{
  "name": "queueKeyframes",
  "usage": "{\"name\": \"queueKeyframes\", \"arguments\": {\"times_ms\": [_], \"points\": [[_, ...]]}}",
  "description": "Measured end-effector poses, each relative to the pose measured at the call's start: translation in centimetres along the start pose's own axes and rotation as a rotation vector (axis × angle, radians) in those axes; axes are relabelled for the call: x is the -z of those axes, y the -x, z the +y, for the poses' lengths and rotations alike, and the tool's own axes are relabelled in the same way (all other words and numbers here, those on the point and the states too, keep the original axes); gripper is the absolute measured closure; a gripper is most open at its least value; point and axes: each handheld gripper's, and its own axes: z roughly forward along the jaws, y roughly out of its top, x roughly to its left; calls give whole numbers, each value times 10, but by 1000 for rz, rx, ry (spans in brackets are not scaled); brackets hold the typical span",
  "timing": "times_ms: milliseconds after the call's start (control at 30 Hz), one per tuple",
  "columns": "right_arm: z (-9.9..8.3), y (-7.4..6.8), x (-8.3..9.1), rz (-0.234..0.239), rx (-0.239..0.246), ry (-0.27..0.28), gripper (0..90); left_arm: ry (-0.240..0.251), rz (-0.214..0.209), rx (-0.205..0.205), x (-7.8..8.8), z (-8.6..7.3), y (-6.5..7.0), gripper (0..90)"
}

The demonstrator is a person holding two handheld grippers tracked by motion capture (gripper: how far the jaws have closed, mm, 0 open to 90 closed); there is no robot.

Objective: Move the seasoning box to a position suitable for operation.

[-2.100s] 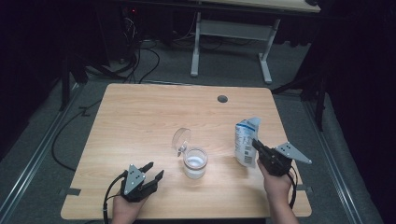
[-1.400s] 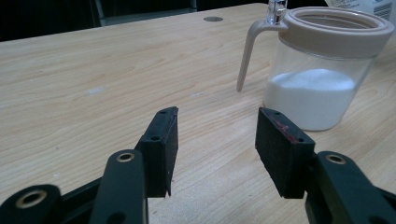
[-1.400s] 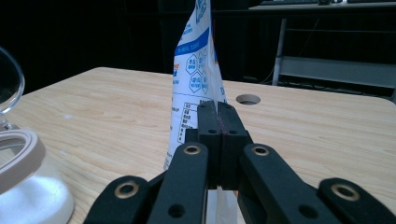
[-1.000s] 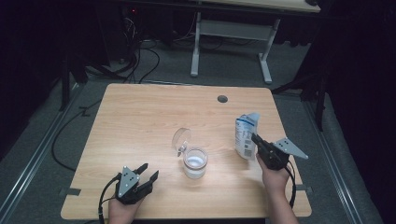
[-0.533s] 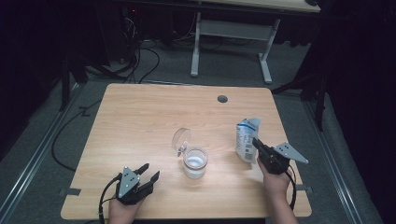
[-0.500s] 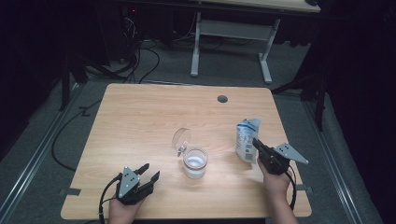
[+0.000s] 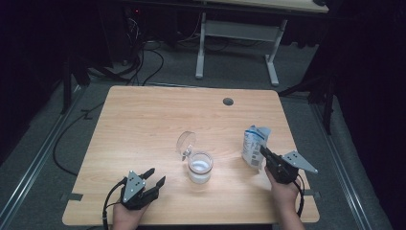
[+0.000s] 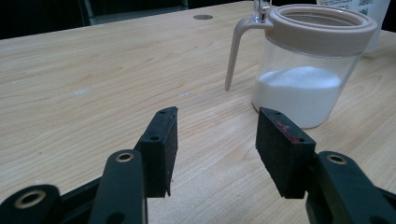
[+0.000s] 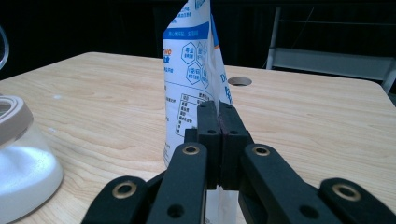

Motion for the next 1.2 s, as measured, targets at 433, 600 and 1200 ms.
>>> {"name": "queueKeyframes", "arguments": {"times_ms": [433,600,1200], "points": [[-3,-2,5,-5,9,-3,862,3,0,6,1,0,-2,490],[-4,-4,4,-8,14,-3,861,1,-2,6,0,0,-2,490],[-7,-6,5,-17,-7,-31,645,4,-5,16,0,1,-3,490]]}}
